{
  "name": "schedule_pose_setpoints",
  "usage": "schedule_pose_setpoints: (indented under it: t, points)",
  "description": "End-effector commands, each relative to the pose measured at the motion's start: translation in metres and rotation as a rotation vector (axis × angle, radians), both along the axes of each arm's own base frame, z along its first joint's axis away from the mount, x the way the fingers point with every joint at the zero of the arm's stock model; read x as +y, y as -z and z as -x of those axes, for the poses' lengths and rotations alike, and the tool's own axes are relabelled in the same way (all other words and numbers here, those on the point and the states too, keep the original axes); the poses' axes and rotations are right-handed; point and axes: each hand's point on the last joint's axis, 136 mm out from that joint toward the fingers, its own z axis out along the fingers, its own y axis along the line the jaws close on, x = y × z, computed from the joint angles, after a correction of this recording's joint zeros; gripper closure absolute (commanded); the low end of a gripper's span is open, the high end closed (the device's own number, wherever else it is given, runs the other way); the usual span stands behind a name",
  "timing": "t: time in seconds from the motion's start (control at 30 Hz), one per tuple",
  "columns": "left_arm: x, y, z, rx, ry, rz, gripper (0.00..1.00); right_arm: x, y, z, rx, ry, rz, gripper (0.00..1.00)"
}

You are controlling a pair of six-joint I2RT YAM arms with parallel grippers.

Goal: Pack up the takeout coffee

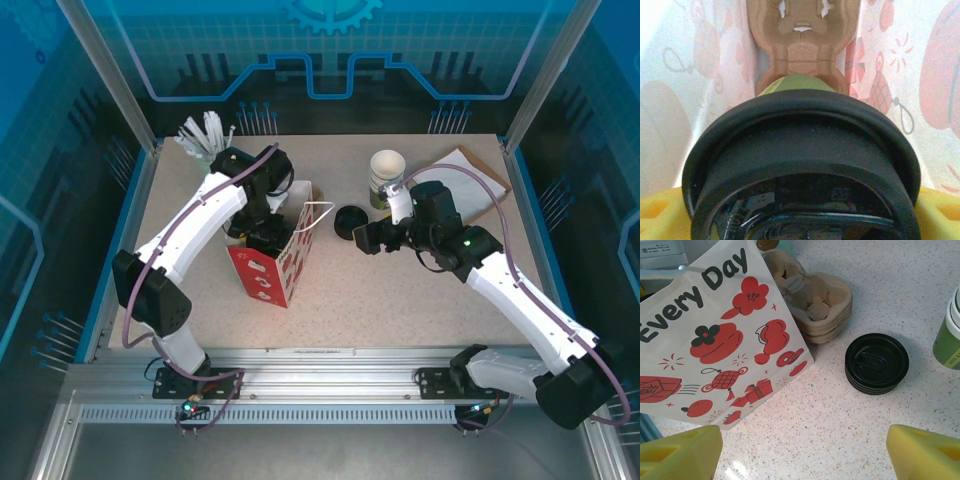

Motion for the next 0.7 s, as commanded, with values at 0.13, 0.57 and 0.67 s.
schedule_pose_setpoints:
  t: [0.13, 0.57, 0.67]
  points:
    - [0.001, 0.014, -0.003, 0.021, -0.029, 0.002, 0.48, 0.005, 0.002, 0.000, 0.001, -0.012, 0.004, 0.13]
    - [-0.001, 0.030, -0.005, 0.030, -0.075, 0.000, 0.49, 0.006, 0.006, 0.001, -0.001, -0.012, 0.016, 0.12]
    - [-0.001, 0.033, -0.005, 0.033, -0.075, -0.002, 0.49, 0.006, 0.007, 0.001, 0.001, -0.012, 0.020, 0.12]
